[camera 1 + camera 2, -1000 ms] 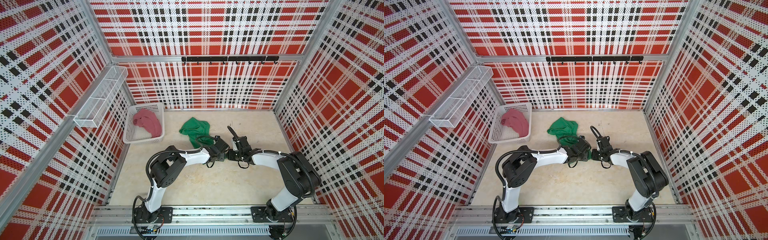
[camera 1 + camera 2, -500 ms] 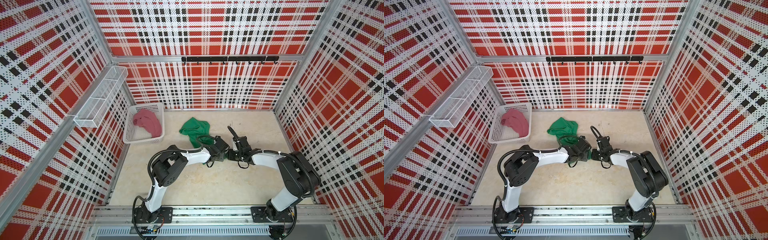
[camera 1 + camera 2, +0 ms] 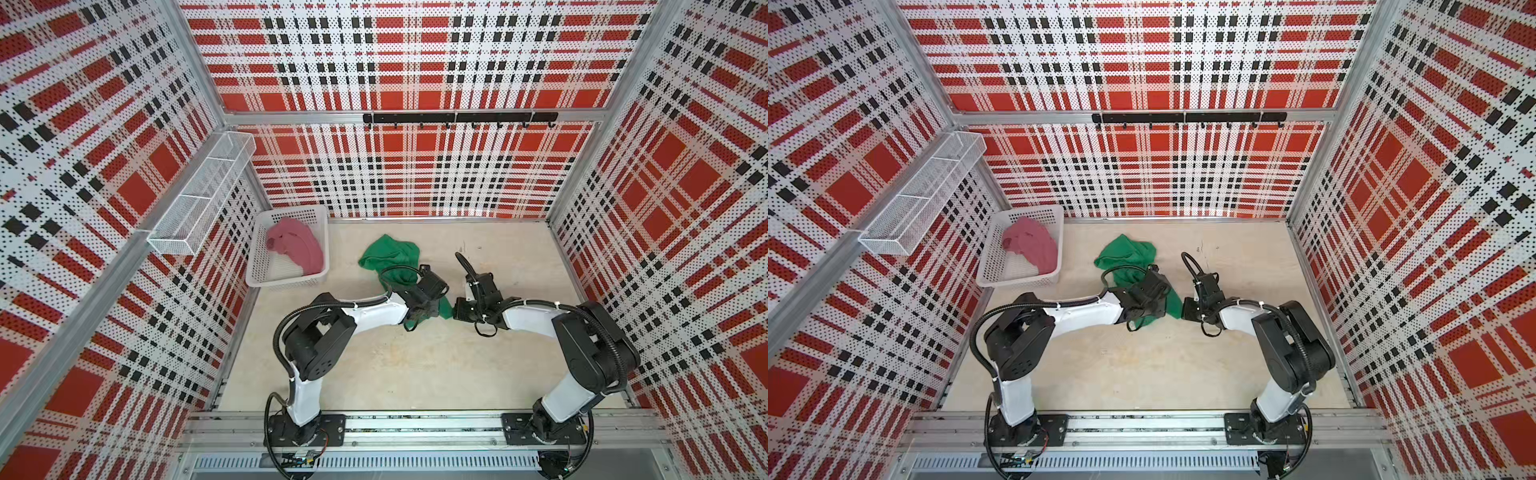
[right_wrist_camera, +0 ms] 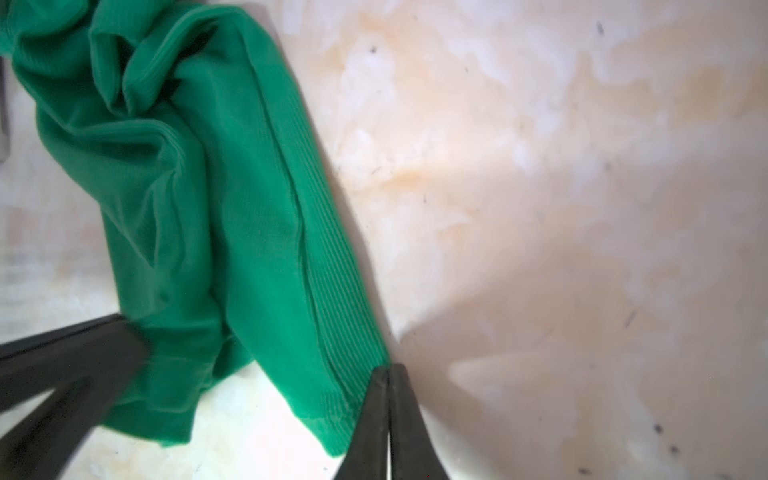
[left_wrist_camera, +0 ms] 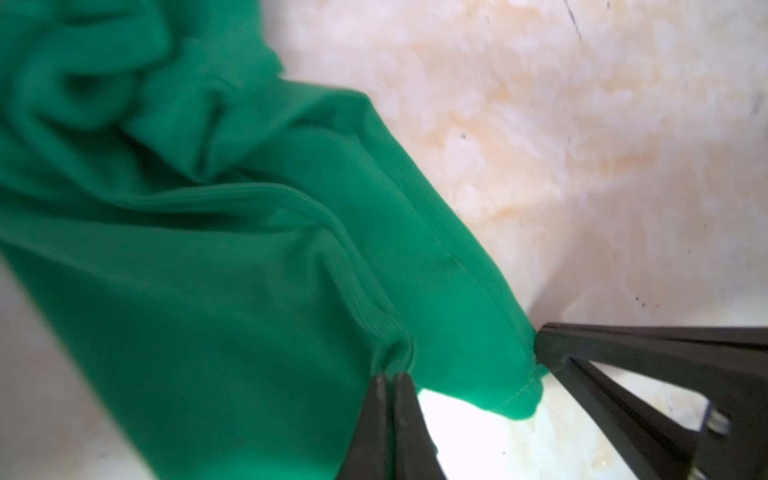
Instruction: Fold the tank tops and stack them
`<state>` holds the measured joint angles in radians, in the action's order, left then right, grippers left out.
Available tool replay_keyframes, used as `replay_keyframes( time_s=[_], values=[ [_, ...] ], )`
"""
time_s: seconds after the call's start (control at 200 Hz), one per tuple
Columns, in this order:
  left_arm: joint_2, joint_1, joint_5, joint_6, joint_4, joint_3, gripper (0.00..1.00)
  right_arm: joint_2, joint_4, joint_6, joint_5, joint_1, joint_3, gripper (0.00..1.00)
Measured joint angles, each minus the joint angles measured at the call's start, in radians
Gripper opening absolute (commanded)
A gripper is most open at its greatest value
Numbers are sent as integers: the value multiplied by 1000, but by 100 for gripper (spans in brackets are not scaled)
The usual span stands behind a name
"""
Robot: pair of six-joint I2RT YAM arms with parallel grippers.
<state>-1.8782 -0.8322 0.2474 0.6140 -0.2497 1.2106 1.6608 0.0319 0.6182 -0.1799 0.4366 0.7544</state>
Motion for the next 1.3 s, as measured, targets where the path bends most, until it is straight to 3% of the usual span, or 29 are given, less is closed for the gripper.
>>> replay_keyframes(
  time_s=[0.17, 0.396, 0.817, 0.972, 1.213, 1.303],
  values=[
    [176, 77, 6, 18, 48, -156, 0, -32, 37, -2, 36, 0, 0, 0],
    [478, 214, 27, 36, 24, -351, 0, -192, 91, -14, 98, -18, 1, 0],
    [792, 278, 34, 111, -109, -577, 0, -416, 304, -85, 171, -153, 58, 0],
    [803, 362, 28, 59, -147, -454, 0, -478, 351, -119, 183, -181, 182, 0],
    [670, 470, -16, -114, -98, 54, 0, -440, 356, -194, 122, -200, 460, 0],
    [649, 473, -37, -149, -58, 150, 0, -419, 348, -200, 71, -201, 543, 0]
  ],
)
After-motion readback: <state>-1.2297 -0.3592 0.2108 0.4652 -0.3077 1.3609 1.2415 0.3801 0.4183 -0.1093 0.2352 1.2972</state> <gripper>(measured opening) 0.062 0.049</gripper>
